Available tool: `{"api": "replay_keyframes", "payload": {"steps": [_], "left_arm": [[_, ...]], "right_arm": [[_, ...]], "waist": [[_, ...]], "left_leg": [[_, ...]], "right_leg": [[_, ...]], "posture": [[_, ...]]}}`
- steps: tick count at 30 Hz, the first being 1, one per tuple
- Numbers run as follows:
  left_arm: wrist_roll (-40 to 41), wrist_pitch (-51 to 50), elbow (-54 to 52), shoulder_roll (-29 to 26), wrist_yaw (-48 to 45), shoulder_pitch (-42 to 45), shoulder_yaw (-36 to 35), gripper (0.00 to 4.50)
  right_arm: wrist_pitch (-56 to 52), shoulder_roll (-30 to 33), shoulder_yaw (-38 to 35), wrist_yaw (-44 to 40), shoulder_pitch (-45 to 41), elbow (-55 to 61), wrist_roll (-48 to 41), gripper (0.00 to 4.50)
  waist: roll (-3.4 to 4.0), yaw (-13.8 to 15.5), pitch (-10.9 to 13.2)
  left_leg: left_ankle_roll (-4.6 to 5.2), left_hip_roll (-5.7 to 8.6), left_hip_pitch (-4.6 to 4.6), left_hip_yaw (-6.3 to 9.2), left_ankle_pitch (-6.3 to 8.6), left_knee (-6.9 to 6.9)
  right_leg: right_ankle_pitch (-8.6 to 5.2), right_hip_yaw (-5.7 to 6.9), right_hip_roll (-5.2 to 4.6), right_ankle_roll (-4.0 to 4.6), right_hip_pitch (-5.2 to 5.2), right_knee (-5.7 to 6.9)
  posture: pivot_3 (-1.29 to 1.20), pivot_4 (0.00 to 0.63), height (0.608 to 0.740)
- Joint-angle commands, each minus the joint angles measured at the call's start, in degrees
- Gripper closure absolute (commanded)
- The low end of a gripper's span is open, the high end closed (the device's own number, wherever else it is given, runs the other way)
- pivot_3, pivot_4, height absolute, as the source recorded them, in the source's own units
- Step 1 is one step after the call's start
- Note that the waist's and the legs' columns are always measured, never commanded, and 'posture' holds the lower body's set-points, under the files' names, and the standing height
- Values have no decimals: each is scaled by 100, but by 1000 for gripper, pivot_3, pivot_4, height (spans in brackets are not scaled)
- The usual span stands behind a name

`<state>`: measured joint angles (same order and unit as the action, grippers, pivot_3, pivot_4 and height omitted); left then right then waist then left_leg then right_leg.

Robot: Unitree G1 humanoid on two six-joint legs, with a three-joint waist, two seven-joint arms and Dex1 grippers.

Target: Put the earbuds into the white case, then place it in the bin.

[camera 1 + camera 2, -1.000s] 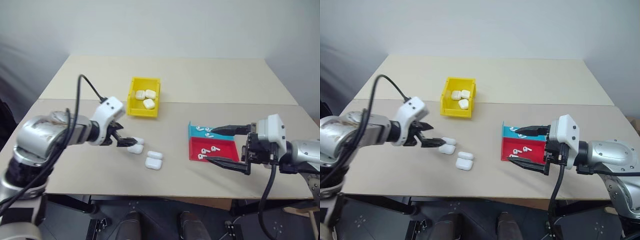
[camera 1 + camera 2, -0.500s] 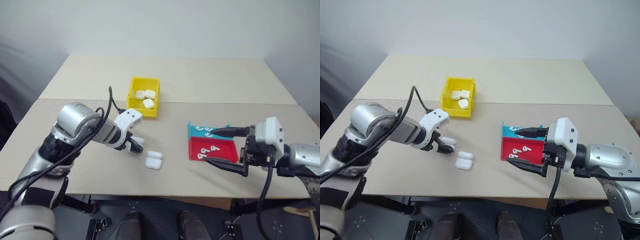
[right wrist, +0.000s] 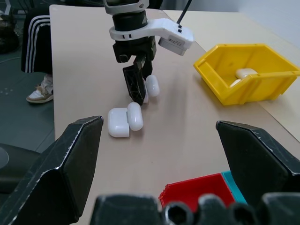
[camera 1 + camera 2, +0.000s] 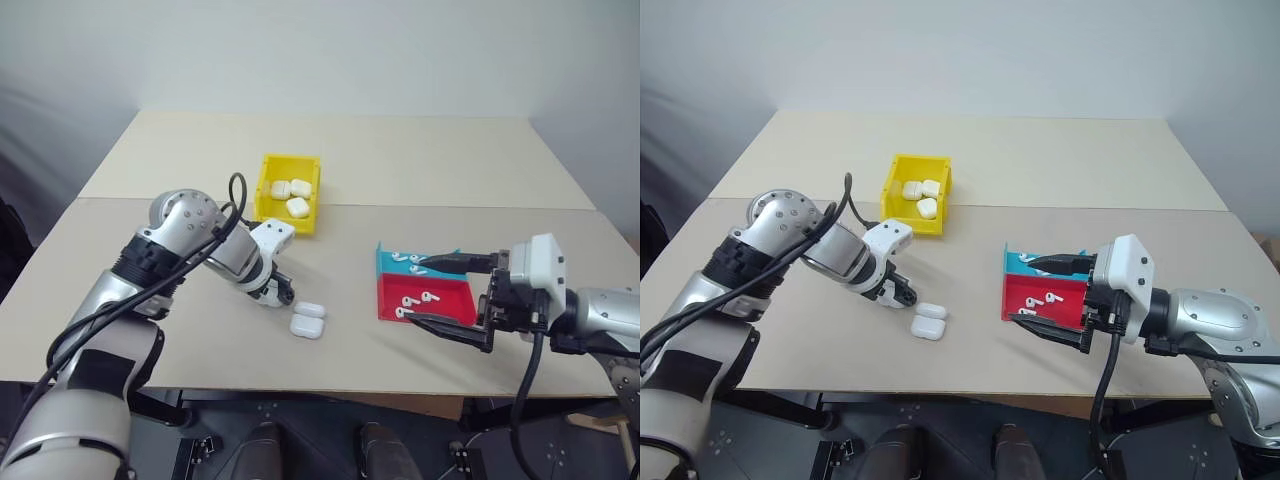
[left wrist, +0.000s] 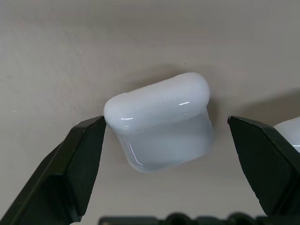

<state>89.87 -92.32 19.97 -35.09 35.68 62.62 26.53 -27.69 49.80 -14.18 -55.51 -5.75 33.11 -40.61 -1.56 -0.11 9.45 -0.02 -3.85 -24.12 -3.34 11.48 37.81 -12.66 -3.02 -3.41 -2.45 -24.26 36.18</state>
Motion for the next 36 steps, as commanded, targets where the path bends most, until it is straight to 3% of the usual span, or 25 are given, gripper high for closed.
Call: {"api": "replay_keyframes", "payload": {"steps": [1,10,17,24,29,31,34,36], "left_arm": [[776,-18,258,92,858,184,110,0],[2222,761,252,29,2736,-24,433,0],[2313,1139,111,259,3537,-318,34,0],[2313,1242,-18,270,3822,-418,-158,1692],[2313,1108,-218,-11,3650,-397,-104,1693],[2312,938,-508,-365,3326,-364,-53,1693],[2011,681,-1306,-903,2365,-421,-320,1693],[1167,685,-2420,-1249,1111,-580,-797,1693]], "right_arm": [[111,-31,-88,59,-47,162,-15,20],[110,-26,-60,98,-56,181,-26,20],[99,-23,-59,106,-44,210,-45,20],[83,-11,-73,104,-44,217,-62,0],[72,-6,-97,112,-50,224,-84,0],[68,-10,-95,115,-64,208,-89,0],[82,-24,-87,112,-65,192,-84,0],[100,-51,-51,119,-109,147,-68,0]], "waist": [[0,2,0],[0,11,0],[0,72,-1],[0,66,-1],[0,64,-1],[-1,60,0],[0,49,-1],[0,60,0]], "left_leg": [[0,0,0,0,0,0],[-4,2,1,0,-2,0],[-14,5,9,0,-8,0],[-22,5,6,1,-12,-2],[-22,6,4,1,-12,-3],[-22,5,4,1,-12,-4],[-24,5,-1,0,-13,-4],[-26,6,-3,0,-14,-5]], "right_leg": [[1,0,0,2,0,0],[9,-1,-2,16,1,0],[11,0,-2,18,10,0],[12,0,-2,20,7,-2],[13,0,-2,19,6,-3],[12,1,-1,20,4,-2],[12,1,-1,20,-2,-3],[12,1,-2,19,-1,-8]], "posture": [[0,150,740],[0,150,740],[0,150,740],[0,150,740],[0,150,740],[0,150,740],[0,150,740],[0,150,740]]}}
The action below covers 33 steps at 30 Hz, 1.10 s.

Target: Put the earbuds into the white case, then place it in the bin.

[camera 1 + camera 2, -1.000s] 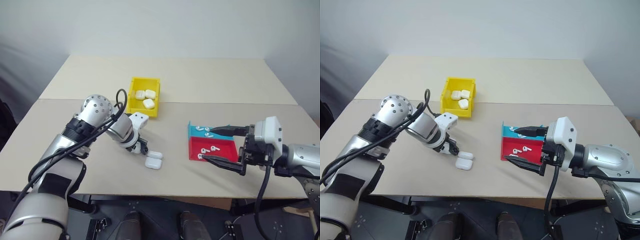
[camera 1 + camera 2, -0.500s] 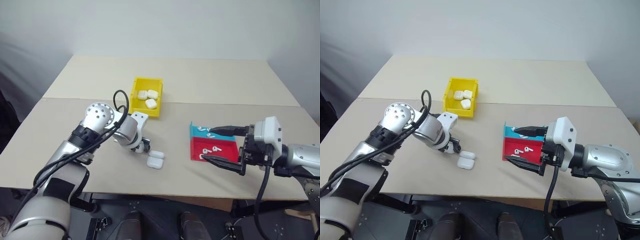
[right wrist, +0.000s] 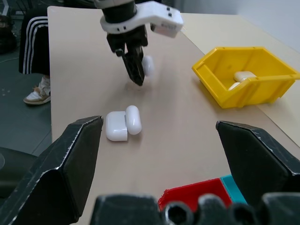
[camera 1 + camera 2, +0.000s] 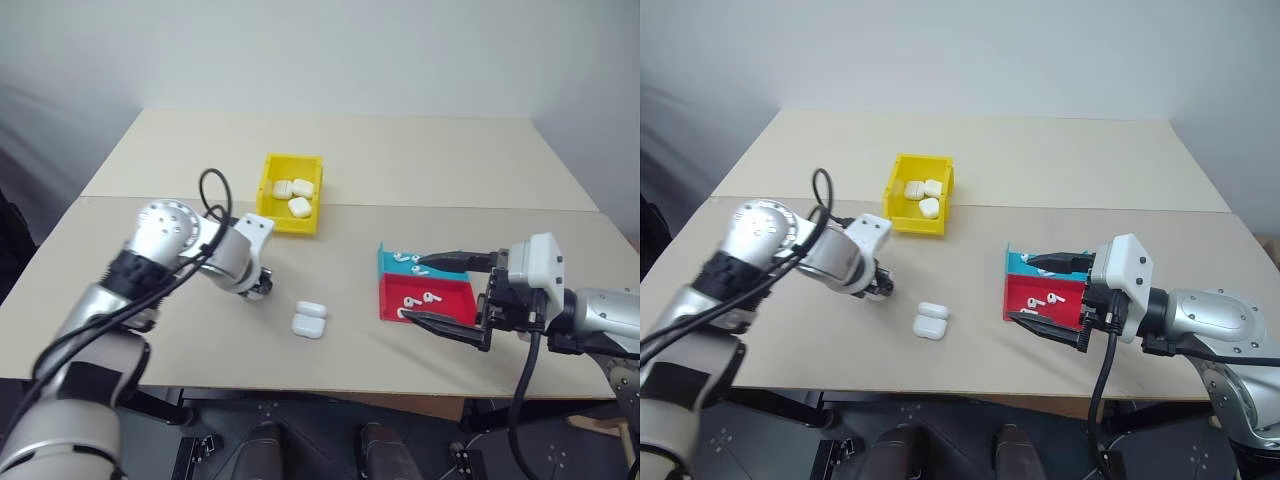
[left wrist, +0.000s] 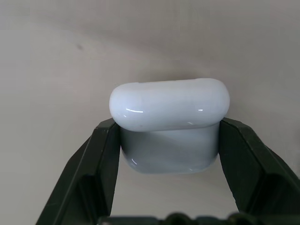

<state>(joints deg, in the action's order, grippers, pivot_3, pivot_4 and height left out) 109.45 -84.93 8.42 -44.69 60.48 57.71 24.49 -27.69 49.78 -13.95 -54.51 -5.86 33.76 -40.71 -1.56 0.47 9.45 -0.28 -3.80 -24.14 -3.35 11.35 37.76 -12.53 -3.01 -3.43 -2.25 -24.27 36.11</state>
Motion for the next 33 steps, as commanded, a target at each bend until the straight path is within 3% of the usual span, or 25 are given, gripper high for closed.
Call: {"api": "replay_keyframes", "payload": {"steps": [1,5,10,17,25,33], "left_arm": [[-1293,177,-1828,-455,-2077,-258,-846,1693],[-3107,1800,-2988,-709,-4530,-1228,-1513,1693],[-4769,4705,-3302,-165,-8341,-2788,-2274,1693],[-5353,5943,-2757,470,-11212,-3113,-2393,1693],[-5785,6426,-2389,1204,-12455,-2905,-2307,1693],[-5968,6529,-2217,1420,-13112,-2894,-2398,1693]], "right_arm": [[107,-67,-57,23,-124,58,-59,0],[113,-141,29,29,-254,-25,-30,0],[96,-138,53,4,-381,-86,-29,0],[75,14,30,-138,-496,-167,-5,0],[-221,417,288,-98,-853,-450,349,0],[-1071,1179,1239,-394,-1689,-807,883,0]], "waist": [[1,3,0],[6,18,-4],[11,21,-7],[9,19,-6],[8,9,-6],[11,-34,-6]], "left_leg": [[-5,0,-2,-1,-2,0],[-25,-1,4,-5,-5,-5],[-29,-5,7,-8,-8,-5],[-25,-7,-2,-5,-7,-2],[-20,-8,-3,-4,-6,3],[-15,-11,-3,-3,-4,3]], "right_leg": [[0,1,0,0,-2,-1],[-1,2,-2,5,1,-5],[-16,5,-3,45,7,-11],[-17,7,-3,42,7,-12],[-13,5,-1,-19,6,-8],[-13,5,2,-20,3,-5]], "posture": [[0,150,740],[0,150,740],[0,150,740],[0,150,740],[0,150,740],[0,150,740]]}}
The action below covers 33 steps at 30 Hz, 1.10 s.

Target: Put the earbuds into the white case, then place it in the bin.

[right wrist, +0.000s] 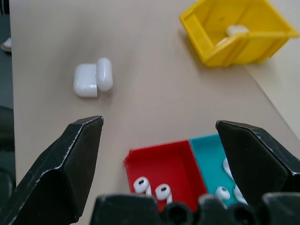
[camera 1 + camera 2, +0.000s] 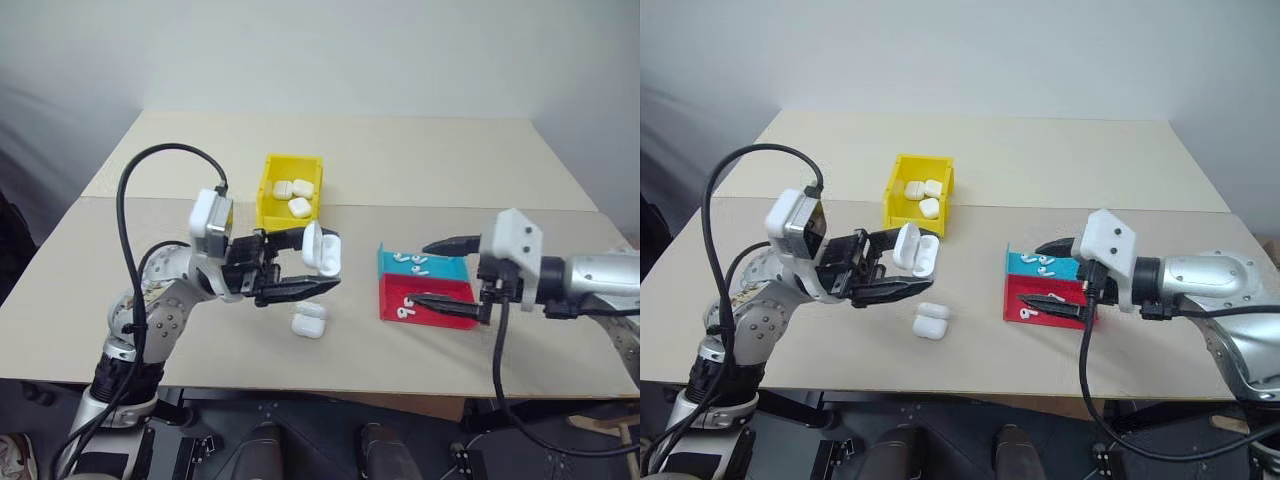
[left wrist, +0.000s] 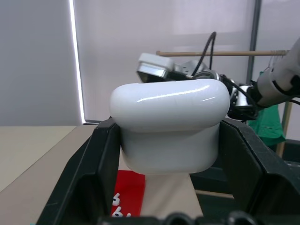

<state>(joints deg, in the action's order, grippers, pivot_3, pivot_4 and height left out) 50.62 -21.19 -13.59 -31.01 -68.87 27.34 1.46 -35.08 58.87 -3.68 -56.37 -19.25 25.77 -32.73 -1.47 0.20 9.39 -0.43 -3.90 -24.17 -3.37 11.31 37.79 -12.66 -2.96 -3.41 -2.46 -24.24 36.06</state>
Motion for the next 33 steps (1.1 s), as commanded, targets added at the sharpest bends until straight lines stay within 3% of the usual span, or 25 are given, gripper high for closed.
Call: {"api": "replay_keyframes", "payload": {"steps": [1,4,8,18,33], "left_arm": [[-126,168,5,70,-211,145,-92,1693],[-198,183,-15,134,-282,104,-99,1693],[-296,240,-82,211,-317,28,-80,1693],[-387,235,-242,313,-255,-71,-122,1693],[-400,161,-429,369,104,-113,-173,1693]], "right_arm": [[-393,330,343,-271,-469,-48,145,0],[-590,520,845,-487,-865,-172,421,579],[-559,534,1462,-788,-1309,-511,910,1868],[-314,-21,3027,-1299,-2223,-1230,2409,1868],[331,-733,3456,-1747,-2419,-1893,3335,1868]], "waist": [[2,-15,-1],[1,-28,-1],[2,-49,-1],[2,-103,-1],[2,-95,-1]], "left_leg": [[0,0,0,-2,0,0],[0,-1,0,0,0,0],[1,-1,-1,-1,1,0],[1,-2,-1,-1,1,0],[1,-2,-2,-1,1,0]], "right_leg": [[0,-2,-1,0,-1,0],[-4,0,0,-1,-1,0],[-4,0,0,-3,-3,-1],[-3,-1,1,-6,-6,2],[0,0,2,-5,-7,5]], "posture": [[0,150,740],[0,150,740],[0,150,740],[0,150,740],[0,150,740]]}}
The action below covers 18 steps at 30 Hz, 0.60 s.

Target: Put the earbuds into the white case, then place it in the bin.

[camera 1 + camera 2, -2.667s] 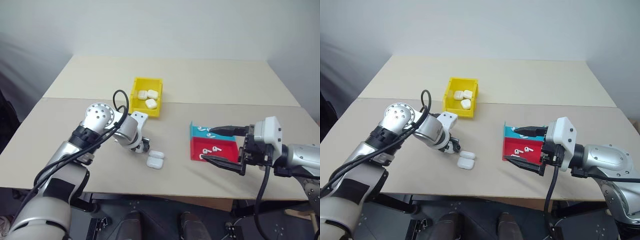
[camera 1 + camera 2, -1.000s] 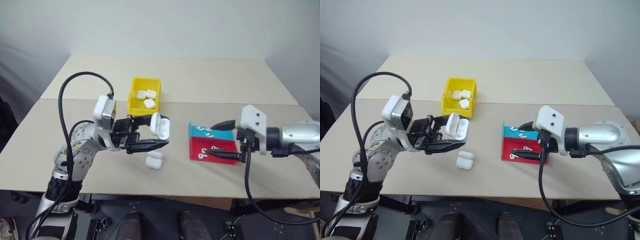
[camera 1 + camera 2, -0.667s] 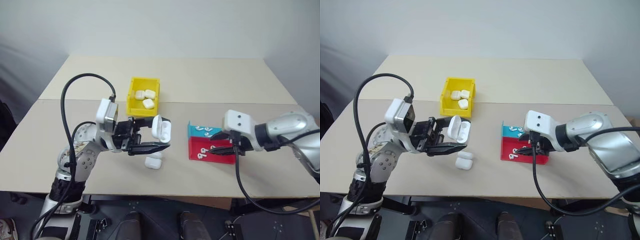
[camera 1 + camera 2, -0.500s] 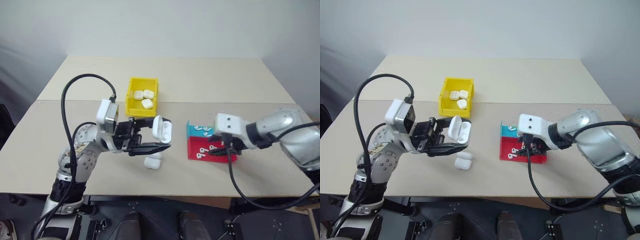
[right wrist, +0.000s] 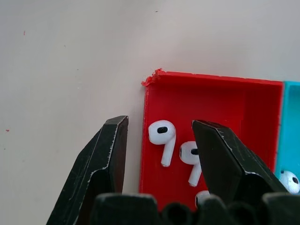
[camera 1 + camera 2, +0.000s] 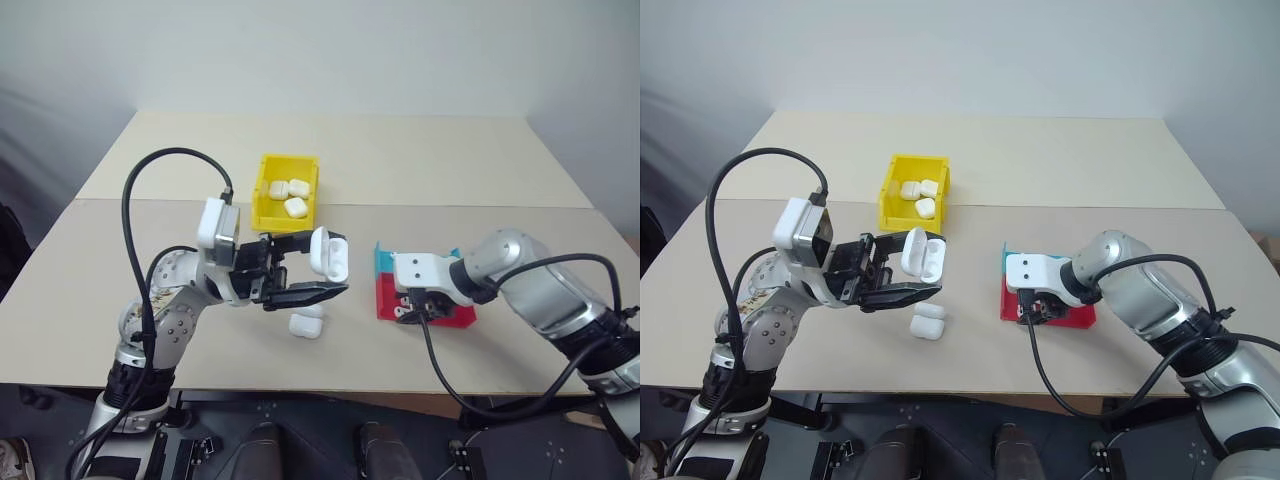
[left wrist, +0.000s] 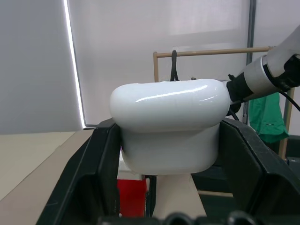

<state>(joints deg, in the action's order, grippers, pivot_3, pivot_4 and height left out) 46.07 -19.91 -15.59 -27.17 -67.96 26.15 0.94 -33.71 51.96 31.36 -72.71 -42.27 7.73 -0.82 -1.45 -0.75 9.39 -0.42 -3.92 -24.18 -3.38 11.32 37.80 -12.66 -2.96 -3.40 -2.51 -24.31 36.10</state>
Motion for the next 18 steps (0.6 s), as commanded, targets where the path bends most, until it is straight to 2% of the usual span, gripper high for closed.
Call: {"api": "replay_keyframes", "payload": {"steps": [1,8,11,15,18], "left_arm": [[56,31,-235,-15,17,5,-121,1693],[98,0,-343,-39,61,-59,-162,1693],[105,-8,-362,-50,67,-72,-172,1693],[120,-27,-375,-65,68,-73,-197,1693],[124,-46,-375,-78,55,-67,-213,1693]], "right_arm": [[219,-74,-52,-130,-119,-137,178,1868],[456,-227,-3,-262,-27,-371,443,1868],[466,-291,-37,-292,-10,-419,491,2443],[477,-339,-51,-285,29,-442,556,3809],[375,-367,-146,-250,58,-392,505,3889]], "waist": [[0,0,0],[0,-2,0],[0,-6,0],[0,-2,0],[0,-2,0]], "left_leg": [[0,0,0,0,0,0],[0,0,1,0,0,0],[0,0,1,0,0,0],[0,0,1,0,0,0],[0,0,2,0,0,0]], "right_leg": [[1,0,0,1,0,0],[1,0,0,2,0,1],[1,0,1,2,1,1],[1,0,1,2,1,1],[1,0,1,2,2,1]], "posture": [[0,150,740],[0,150,740],[0,150,740],[0,150,740],[0,150,740]]}}
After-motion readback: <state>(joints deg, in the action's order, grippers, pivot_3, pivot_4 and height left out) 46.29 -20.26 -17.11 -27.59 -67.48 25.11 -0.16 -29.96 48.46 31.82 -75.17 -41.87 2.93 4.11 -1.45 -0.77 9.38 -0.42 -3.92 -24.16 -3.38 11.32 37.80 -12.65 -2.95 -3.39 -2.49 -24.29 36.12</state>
